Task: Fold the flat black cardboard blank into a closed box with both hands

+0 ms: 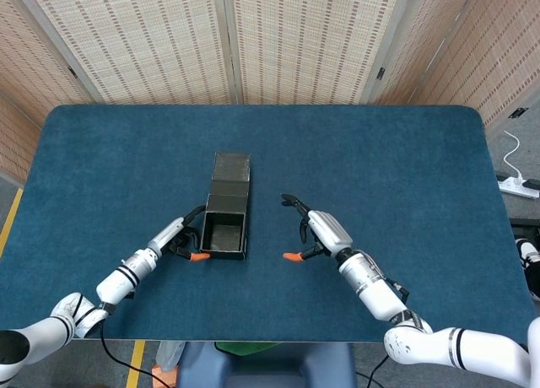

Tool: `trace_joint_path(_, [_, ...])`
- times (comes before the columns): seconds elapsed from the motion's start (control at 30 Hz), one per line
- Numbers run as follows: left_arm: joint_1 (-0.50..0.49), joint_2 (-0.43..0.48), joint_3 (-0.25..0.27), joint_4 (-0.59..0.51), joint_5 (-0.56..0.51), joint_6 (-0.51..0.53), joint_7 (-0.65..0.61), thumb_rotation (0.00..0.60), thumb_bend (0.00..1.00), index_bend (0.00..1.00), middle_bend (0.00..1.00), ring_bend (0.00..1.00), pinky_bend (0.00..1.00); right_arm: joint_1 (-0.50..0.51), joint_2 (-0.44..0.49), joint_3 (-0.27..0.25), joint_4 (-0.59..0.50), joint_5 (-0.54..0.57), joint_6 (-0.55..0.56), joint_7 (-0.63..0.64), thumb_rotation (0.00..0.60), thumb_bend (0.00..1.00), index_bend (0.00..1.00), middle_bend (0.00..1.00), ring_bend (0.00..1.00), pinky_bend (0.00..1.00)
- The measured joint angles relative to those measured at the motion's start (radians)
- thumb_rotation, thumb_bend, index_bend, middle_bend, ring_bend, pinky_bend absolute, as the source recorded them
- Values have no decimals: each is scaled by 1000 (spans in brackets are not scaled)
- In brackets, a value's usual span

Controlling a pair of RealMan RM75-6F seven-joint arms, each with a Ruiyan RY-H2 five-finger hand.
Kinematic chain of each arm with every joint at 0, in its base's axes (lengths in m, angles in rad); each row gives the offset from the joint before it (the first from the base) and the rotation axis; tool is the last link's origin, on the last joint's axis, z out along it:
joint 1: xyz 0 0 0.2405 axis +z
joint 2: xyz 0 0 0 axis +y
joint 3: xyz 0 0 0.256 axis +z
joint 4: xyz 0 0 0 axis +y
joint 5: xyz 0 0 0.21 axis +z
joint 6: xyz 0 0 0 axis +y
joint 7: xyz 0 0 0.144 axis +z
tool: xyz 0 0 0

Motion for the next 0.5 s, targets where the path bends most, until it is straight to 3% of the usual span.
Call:
trace_joint_path(0.23, [-9,-22,2,25,-3,-13,-17,600,226,0,1,612,924,-2,-9,-10,10,2,-4,-1,600,0,0,131,619,1000])
trace_joint_path(0.5, [-7,-39,-7,33,-21,-20,-57,600,261,111,147,632,920,-2,-16,-12,18,1,-2,-4,600,0,0,136,619,1000])
